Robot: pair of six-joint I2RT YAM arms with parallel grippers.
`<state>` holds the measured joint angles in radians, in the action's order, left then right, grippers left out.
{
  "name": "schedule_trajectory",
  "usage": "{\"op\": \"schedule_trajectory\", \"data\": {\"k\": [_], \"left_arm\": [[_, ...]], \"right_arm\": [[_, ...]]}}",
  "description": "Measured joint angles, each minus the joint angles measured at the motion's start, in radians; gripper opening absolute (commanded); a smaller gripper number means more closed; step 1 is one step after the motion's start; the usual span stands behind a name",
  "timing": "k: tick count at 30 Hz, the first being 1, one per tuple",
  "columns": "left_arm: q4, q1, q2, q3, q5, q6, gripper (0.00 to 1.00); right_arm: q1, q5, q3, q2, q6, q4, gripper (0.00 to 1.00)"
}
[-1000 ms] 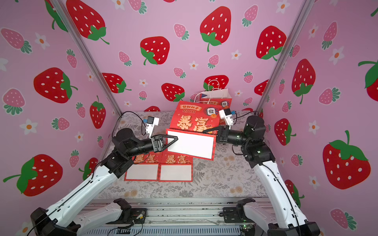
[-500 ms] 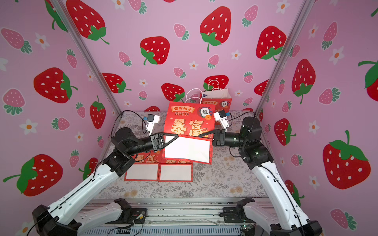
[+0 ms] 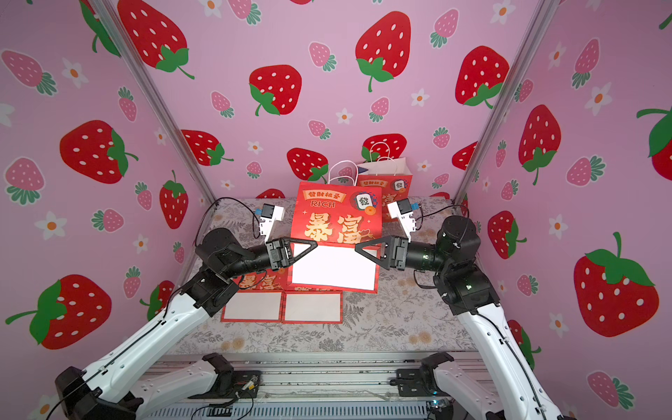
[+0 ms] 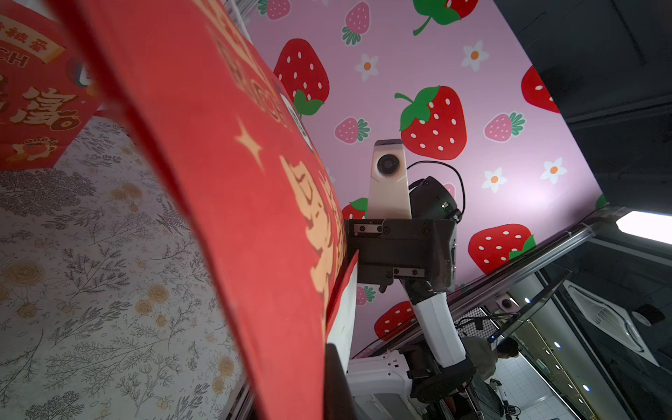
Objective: Put away the paper bag
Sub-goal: Press the paper bag.
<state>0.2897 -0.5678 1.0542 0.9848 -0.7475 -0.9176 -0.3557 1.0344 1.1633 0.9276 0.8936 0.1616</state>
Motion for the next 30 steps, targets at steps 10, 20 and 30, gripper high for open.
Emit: {"op": "schedule_trajectory", "data": {"k": [10,20,30], "left_arm": [[0.085,-0.007,0.015,0.0,-0.031,-0.052,0.03],[0.079,-0.022,0.043,0.046,-0.057,-0.049,0.76],[0.027,-0.021,0.078,0.17,-0.028,0.006,0.74]], "right_arm": [[-0.02,-0.058,-0.028,-0.02,0.014,-0.047,0.36],[-0.044,-0.082,-0.034,-0.018,0.003,-0.061,0.01],[-0.066,-0.041,-0.02,-0.037,-0.092,0.045,0.01]]}}
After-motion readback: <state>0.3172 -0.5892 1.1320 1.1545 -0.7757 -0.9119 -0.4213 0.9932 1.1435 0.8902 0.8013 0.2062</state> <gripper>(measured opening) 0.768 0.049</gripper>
